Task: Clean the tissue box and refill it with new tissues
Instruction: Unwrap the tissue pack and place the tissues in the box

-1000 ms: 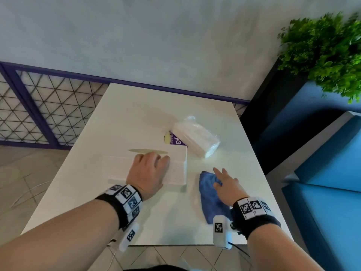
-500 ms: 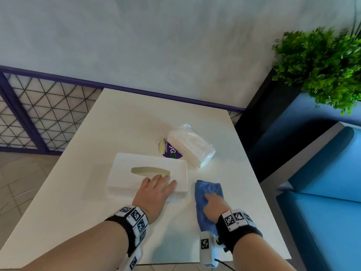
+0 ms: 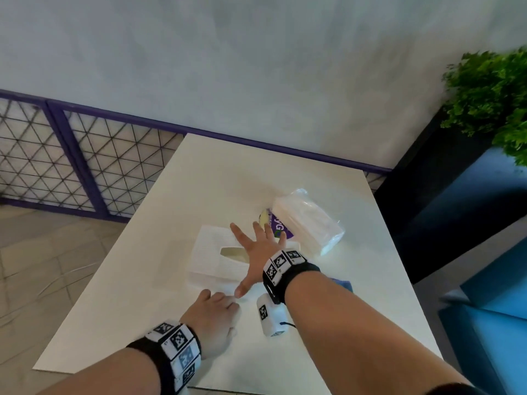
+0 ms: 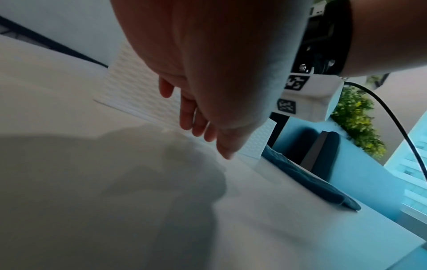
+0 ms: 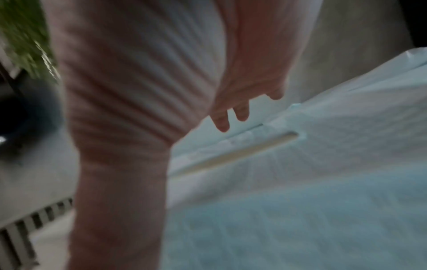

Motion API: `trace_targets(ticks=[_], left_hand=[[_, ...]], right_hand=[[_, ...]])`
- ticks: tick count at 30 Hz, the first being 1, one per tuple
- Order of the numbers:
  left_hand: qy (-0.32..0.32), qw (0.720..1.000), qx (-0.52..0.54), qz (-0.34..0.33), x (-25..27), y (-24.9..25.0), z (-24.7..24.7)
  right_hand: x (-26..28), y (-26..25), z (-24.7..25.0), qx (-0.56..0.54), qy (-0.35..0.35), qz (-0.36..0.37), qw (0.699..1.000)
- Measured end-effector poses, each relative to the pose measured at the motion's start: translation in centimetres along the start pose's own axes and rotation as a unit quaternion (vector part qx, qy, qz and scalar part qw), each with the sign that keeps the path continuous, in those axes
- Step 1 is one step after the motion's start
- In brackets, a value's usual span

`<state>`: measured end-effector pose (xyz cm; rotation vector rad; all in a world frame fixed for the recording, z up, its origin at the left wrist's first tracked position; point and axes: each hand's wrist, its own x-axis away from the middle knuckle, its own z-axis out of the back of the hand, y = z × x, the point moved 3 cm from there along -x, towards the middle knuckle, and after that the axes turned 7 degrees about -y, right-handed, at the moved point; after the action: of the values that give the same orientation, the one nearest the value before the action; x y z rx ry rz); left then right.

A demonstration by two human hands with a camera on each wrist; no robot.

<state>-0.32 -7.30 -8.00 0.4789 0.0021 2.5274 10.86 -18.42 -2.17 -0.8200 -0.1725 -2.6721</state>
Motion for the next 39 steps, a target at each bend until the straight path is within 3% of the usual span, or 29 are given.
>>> trace_targets(ticks=[4,34,39], left_hand=[[-0.02,0.999,0.005,0.032,-0.7,0.2,-0.1],[-0.096,0.995,0.026,0.027,-3.4,1.9,1.3],[-0.064,0.996,0.054,0.001,-1.5,0.6,2.3]], right_hand=[[-0.5,0.6,-0.5,0.014,-0.027,-0.018,0.999],[1.1,2.6,1.7,-0.023,-0.06,-0.005,0.998],[1.2,2.9,2.0,-0.029,-0.041,-0.006,0.999]])
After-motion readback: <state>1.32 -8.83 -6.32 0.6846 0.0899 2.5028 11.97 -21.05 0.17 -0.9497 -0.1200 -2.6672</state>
